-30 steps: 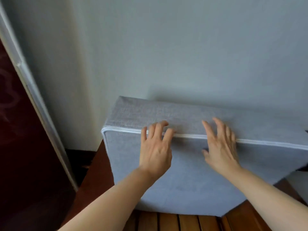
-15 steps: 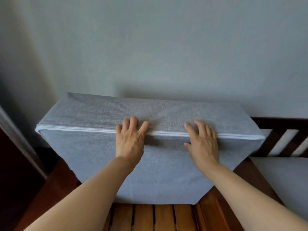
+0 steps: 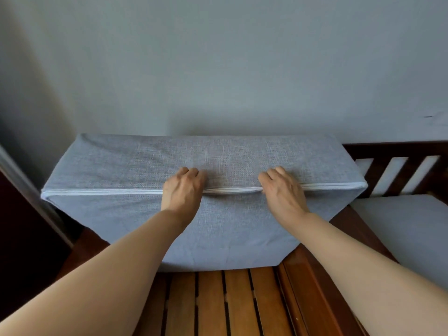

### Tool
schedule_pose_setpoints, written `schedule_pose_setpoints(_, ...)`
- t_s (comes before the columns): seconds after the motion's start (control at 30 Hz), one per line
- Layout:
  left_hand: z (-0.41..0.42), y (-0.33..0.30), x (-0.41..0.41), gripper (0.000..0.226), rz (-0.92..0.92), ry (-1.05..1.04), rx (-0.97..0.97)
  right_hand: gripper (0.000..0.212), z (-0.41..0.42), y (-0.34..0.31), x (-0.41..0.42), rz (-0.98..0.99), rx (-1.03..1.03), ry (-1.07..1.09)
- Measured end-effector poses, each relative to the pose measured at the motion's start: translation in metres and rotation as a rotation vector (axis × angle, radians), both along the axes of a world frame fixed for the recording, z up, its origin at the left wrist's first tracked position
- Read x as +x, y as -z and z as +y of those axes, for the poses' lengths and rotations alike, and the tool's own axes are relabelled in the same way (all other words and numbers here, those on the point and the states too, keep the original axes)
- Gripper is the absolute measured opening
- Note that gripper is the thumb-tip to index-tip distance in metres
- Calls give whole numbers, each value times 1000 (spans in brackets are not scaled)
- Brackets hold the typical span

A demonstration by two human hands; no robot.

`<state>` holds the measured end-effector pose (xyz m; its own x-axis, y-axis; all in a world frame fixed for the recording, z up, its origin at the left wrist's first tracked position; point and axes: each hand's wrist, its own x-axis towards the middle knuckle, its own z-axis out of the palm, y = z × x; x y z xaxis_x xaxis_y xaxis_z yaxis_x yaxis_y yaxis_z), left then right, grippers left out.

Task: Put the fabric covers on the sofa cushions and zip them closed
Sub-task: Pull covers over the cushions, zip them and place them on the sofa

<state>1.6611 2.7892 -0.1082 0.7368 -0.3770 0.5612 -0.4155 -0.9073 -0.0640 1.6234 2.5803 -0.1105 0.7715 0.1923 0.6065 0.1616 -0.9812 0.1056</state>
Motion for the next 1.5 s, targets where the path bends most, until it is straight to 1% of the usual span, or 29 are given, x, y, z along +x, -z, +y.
schedule_pose_setpoints(0.1,7,7,-22,48,39,47,34,42,5,6,-30,52,-43,26)
schedule_pose_setpoints(0.23,18,10,-45,50,63,19,82,43,5,9,-56,100,-50,47)
schedule_pose_setpoints(0.27,20,11,-49,50,75,0,92,49,5,10,-59,111,-43,63)
schedule_pose_setpoints(0.37,21,15,-70,51,200,-99,87,98,5,11,-71,322,-109,70)
schedule_pose_setpoints(0.43,19,22,-79,51,253,-134,85,107,3,14,-75,481,-131,41)
schedule_pose_setpoints(0.5,13,32,-90,45,265,-188,35,111,3,19,-82,543,-148,45)
schedule_pose_setpoints(0.6,9,51,-112,47,249,-248,-49,114,1,34,-104,556,-143,17)
schedule_pose_setpoints(0.7,13,57,-131,55,192,-262,-20,116,0,51,-125,532,-138,-7)
schedule_pose_setpoints(0.73,15,58,-135,60,189,-280,9,116,1,57,-132,526,-144,-15)
schedule_pose_setpoints(0.8,17,58,-138,76,145,-306,87,121,3,66,-142,443,-156,-40)
schedule_pose_setpoints(0.87,15,56,-140,94,112,-309,130,125,4,71,-146,360,-99,-48)
schedule_pose_setpoints(0.93,13,68,-144,109,193,-266,154,130,2,79,-144,295,-87,-53)
schedule_pose_setpoints(0.97,13,77,-147,115,238,-221,179,134,1,82,-143,297,-107,-70)
schedule_pose_setpoints(1.0,14,88,-154,121,235,-170,210,137,1,86,-144,302,-137,-90)
schedule_pose_setpoints(1.07,23,121,-169,134,198,-103,251,138,7,109,-152,309,-193,-129)
schedule_pose_setpoints(1.13,31,150,-184,140,179,-82,247,135,12,131,-170,309,-188,-137)
schedule_pose_setpoints(1.23,33,184,-204,136,120,-49,236,124,21,169,-194,243,-157,-116)
schedule_pose_setpoints(1.37,34,234,-234,127,132,-47,197,115,24,222,-223,239,-180,-79)
schedule_pose_setpoints(1.5,32,283,-269,127,142,-59,192,100,24,281,-250,214,-193,-93)
